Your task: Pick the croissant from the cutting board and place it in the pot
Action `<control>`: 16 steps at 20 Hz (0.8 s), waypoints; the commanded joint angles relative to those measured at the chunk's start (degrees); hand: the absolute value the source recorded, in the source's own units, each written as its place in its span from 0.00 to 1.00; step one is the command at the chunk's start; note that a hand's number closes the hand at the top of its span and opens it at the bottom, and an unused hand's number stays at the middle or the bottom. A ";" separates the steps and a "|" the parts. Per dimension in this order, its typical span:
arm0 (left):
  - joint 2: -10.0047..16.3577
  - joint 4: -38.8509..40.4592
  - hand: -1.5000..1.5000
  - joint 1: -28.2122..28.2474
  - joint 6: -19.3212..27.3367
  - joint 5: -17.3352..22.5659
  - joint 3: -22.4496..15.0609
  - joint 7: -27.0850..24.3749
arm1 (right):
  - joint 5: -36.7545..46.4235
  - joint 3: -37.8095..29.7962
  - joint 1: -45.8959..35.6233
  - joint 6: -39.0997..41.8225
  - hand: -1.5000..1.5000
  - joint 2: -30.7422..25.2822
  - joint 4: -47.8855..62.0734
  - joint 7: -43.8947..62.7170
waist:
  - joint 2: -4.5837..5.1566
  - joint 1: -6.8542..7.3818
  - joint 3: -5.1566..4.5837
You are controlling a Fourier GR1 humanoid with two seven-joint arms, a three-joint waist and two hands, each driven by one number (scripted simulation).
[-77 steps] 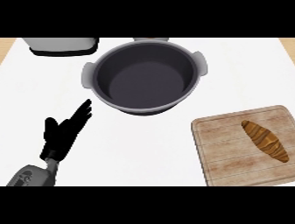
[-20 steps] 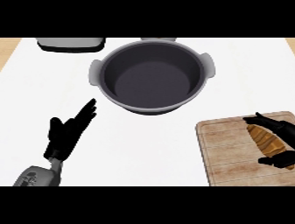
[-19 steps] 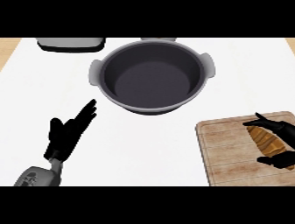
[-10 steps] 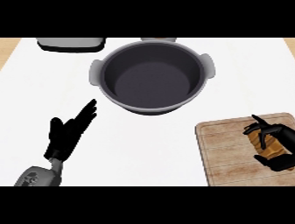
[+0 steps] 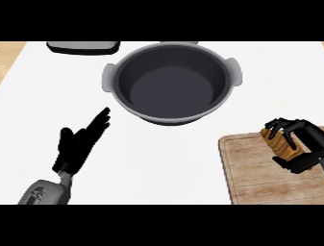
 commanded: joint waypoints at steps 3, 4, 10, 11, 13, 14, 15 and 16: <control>-1.05 0.41 0.50 0.04 -0.10 -1.21 -1.22 -1.40 | -0.74 -2.13 -10.75 2.50 1.00 2.37 6.85 -5.05 | 1.00 2.36 0.52; 0.15 0.20 0.50 -2.93 -1.49 -0.04 -0.24 2.11 | -1.30 -2.49 -12.83 5.08 1.00 1.64 7.82 -4.89 | 0.80 1.48 0.47; -1.34 0.39 0.50 0.76 0.21 -1.67 -0.74 -1.60 | 1.44 -1.73 -16.39 1.34 1.00 0.61 11.53 -9.83 | 0.54 0.86 0.35; -0.13 -0.33 0.50 -1.19 -0.82 -0.28 0.62 1.20 | 1.27 -2.17 -18.41 1.61 1.00 -0.07 11.85 -9.32 | 0.44 0.64 0.34; -1.13 0.07 0.50 -0.46 -0.14 -0.84 0.27 0.03 | 2.49 -1.95 -19.40 -1.68 1.00 -0.39 12.44 -11.24 | 0.54 0.77 0.35; 0.74 -0.18 0.50 -1.75 -1.65 0.51 1.89 2.39 | 3.21 -1.59 -19.49 -3.94 1.00 1.28 12.51 -11.73 | 0.31 0.20 0.30; -0.48 -0.64 0.50 -1.46 -0.33 -1.07 0.62 1.89 | 3.66 -1.44 -21.05 -2.83 1.00 0.70 13.15 -11.19 | 0.23 0.02 0.27; 0.54 -4.51 0.50 2.05 -0.77 -0.73 0.22 2.24 | 4.14 -1.27 -21.83 -3.99 1.00 0.75 12.55 -10.42 | -0.09 0.08 0.25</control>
